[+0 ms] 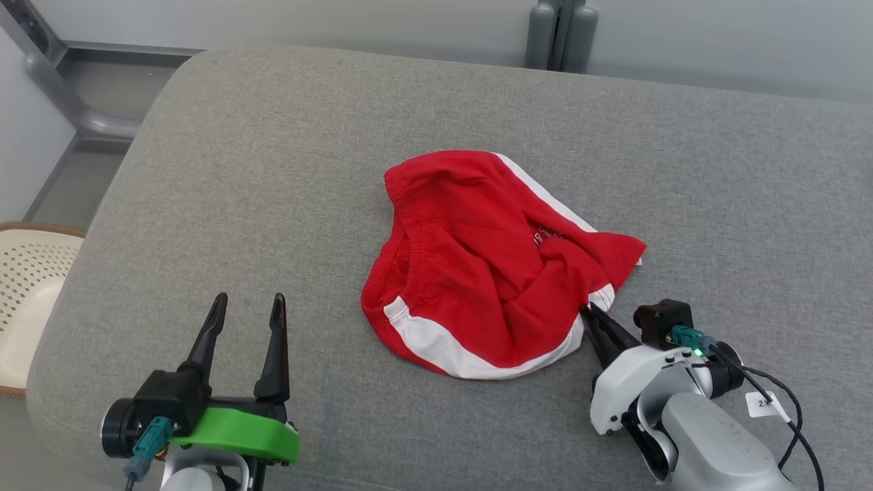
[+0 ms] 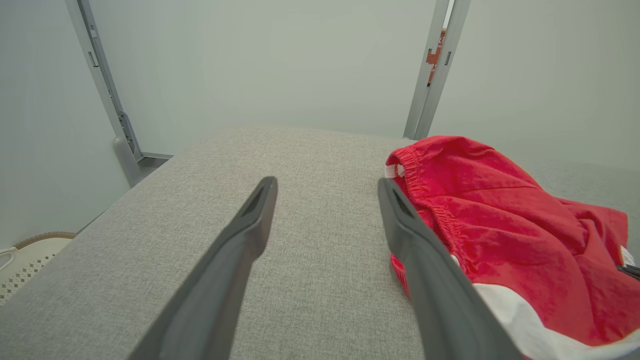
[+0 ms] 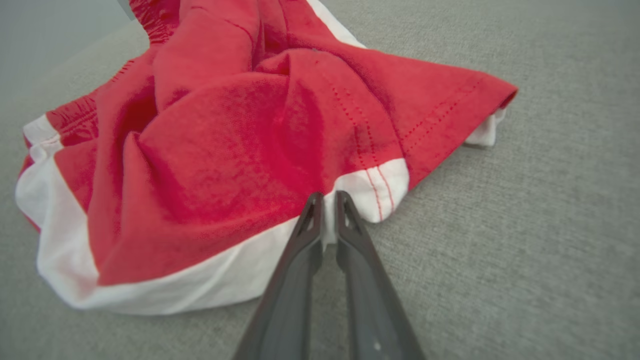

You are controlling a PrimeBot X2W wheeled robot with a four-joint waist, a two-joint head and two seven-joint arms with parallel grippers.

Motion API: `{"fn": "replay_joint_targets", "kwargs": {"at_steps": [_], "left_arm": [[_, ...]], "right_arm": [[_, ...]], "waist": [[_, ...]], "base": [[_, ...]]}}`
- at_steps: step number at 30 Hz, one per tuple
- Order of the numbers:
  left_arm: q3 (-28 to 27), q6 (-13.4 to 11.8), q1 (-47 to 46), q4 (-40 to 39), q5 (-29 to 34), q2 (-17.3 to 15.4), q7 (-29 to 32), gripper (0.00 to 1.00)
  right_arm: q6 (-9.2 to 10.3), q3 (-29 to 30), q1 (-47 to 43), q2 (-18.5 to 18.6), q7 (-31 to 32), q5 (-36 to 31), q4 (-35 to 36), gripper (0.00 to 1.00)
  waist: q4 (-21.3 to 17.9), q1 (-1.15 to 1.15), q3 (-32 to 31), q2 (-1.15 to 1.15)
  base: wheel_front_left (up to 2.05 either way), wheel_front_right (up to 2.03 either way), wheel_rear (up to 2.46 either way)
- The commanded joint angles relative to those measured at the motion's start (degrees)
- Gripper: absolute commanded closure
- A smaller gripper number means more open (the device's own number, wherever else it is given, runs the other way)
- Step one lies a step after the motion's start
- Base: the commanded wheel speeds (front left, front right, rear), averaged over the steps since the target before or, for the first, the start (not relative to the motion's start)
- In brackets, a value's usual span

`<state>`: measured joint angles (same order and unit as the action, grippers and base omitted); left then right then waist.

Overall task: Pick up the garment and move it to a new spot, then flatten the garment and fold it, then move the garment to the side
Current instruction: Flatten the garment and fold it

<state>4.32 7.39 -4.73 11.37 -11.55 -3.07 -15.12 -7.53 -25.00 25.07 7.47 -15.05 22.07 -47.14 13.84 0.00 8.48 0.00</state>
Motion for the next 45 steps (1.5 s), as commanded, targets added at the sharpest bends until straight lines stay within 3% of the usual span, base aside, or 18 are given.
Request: {"fn": "replay_joint_targets", "kwargs": {"at_steps": [1, 7, 13, 18, 19, 20, 45], "left_arm": [[-0.1, 0.2, -0.5, 0.2, -0.4, 0.1, 0.0, 0.0], [-0.2, 0.2, 0.4, 0.9, 0.0, 0.1, 0.0, 0.0], [-0.3, 0.2, 2.2, 1.3, -0.2, 0.1, 0.0, 0.0], [-0.4, 0.2, 3.1, 1.4, -0.5, 0.1, 0.0, 0.0], [-0.4, 0.2, 3.2, 1.4, -0.6, 0.1, 0.0, 0.0], [-0.3, 0.2, 3.1, 1.5, -0.6, 0.1, 0.0, 0.0], [-2.0, 0.2, 4.7, 1.6, 0.5, -0.5, 0.0, 0.0]], "right_arm": [[0.1, 0.2, 0.8, 0.0, -0.2, 0.9, 0.2, 1.0], [0.1, 1.8, -3.1, 1.5, -0.2, 1.1, 5.2, 1.0], [0.1, 5.9, -13.0, 4.3, -0.2, -1.5, 16.0, 1.0], [0.1, 8.2, -19.8, 4.0, -0.2, -2.0, 21.1, 1.0], [0.1, 8.7, -21.0, 3.6, -0.2, -1.8, 22.1, 0.45], [0.1, 8.9, -21.9, 3.3, -0.2, -1.6, 22.3, 0.0], [0.1, 22.9, -29.4, 0.8, -0.2, -7.0, 40.8, 0.0]], "waist": [[-0.3, 0.0, -0.2, 0.0], [-2.2, 0.0, -1.9, 0.0], [-5.1, 0.0, -4.0, 0.0], [-7.1, 0.0, -4.3, 0.0], [-7.5, 0.0, -4.3, 0.0], [-7.8, 0.0, -4.3, 0.0], [-12.4, 0.0, -8.2, 0.0]], "base": [[0.0, 0.0, 0.0], [0.0, 0.0, 0.0], [0.0, 0.0, 0.0], [0.0, 0.0, 0.0], [0.0, 0.0, 0.0], [0.0, 0.0, 0.0], [0.0, 0.0, 0.0]]}}
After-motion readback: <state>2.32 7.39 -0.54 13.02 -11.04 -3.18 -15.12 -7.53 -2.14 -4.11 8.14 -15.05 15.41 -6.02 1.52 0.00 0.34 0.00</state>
